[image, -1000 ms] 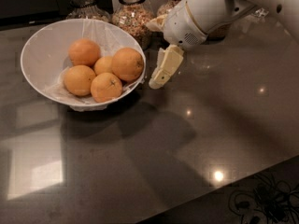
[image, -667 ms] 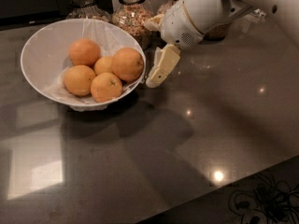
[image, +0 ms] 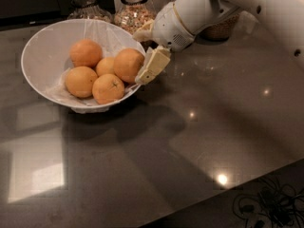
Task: Pick orange from white bowl
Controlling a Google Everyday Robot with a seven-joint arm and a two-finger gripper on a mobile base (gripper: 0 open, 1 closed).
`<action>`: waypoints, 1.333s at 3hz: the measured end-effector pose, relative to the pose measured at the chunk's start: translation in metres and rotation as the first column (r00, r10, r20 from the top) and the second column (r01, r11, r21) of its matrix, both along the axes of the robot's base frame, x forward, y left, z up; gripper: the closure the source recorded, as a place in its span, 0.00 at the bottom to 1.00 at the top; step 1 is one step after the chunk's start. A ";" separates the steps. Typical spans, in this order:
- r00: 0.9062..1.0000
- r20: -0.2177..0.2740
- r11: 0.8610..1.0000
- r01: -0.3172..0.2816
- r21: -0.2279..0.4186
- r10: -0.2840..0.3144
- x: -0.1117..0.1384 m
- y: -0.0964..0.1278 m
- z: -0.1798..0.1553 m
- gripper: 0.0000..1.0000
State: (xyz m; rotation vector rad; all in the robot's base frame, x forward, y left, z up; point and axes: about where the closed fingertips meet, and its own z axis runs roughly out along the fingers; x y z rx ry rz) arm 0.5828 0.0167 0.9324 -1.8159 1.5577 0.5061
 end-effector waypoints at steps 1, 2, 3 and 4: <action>1.000 -0.012 1.000 -0.020 -0.012 0.019 0.003 0.007 -0.006 0.17; 0.999 -0.033 0.999 -0.042 -0.028 0.041 0.007 0.015 -0.016 0.18; 0.995 -0.064 0.996 -0.075 -0.043 0.072 0.008 0.027 -0.026 0.22; 0.993 -0.079 0.995 -0.089 -0.048 0.085 0.008 0.032 -0.031 0.45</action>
Offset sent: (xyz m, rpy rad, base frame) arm 0.0123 0.0208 -0.0252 -0.0494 0.0550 0.0604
